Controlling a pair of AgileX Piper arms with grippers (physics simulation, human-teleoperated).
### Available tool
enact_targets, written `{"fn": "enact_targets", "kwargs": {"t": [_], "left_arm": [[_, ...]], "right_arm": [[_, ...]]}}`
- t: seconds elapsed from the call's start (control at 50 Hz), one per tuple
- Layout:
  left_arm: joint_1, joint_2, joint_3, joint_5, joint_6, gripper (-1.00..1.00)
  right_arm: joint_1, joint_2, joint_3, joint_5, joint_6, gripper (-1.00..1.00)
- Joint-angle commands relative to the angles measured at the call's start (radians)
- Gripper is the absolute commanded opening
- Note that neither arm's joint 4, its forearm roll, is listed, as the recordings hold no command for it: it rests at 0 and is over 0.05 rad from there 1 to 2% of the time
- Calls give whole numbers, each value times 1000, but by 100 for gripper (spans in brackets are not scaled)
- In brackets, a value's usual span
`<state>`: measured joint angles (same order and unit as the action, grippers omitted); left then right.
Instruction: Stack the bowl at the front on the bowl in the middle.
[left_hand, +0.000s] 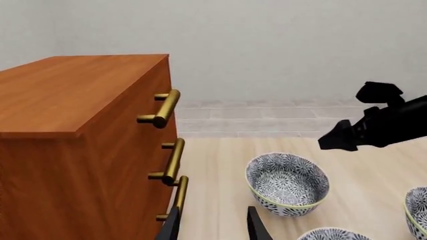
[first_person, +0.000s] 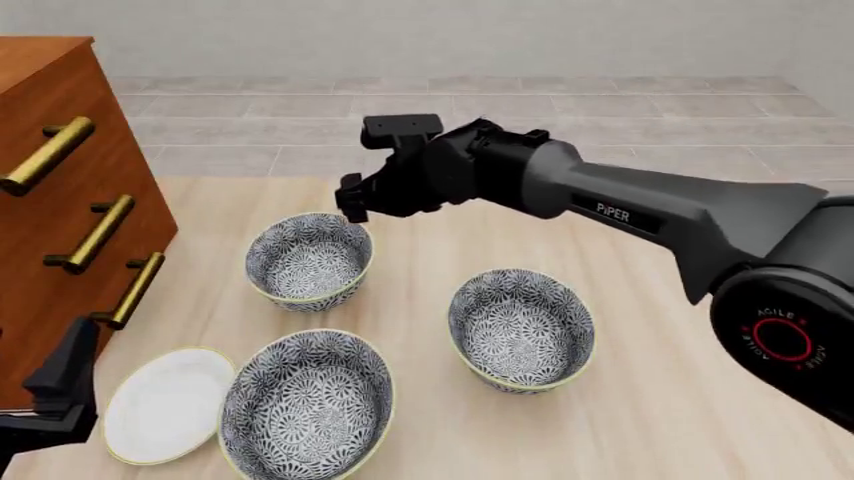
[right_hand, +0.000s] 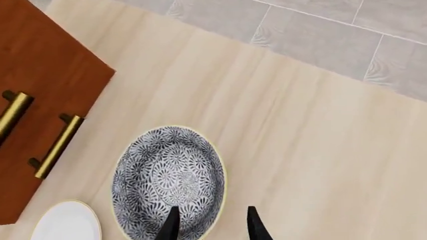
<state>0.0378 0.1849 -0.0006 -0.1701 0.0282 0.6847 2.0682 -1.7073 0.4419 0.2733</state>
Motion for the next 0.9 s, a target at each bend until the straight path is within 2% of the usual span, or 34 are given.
{"fn": "enact_targets", "kwargs": {"t": [0.02,0.22,0.46,0.76,0.9], "left_arm": [[5,59,0,-54,-1,100],[10,87,0,-81,-3,100],[7,190,-1,-183,-5,100],[3,50,-1,-50,-13,100],[3,69,-2,-67,-16,100]], "right_arm": [[-4,54,-24,-11,33,100],[-11,103,-42,-23,41,100],[-7,140,-48,-36,40,100],[5,164,-27,-64,24,100],[15,164,-25,-66,26,100]]}}
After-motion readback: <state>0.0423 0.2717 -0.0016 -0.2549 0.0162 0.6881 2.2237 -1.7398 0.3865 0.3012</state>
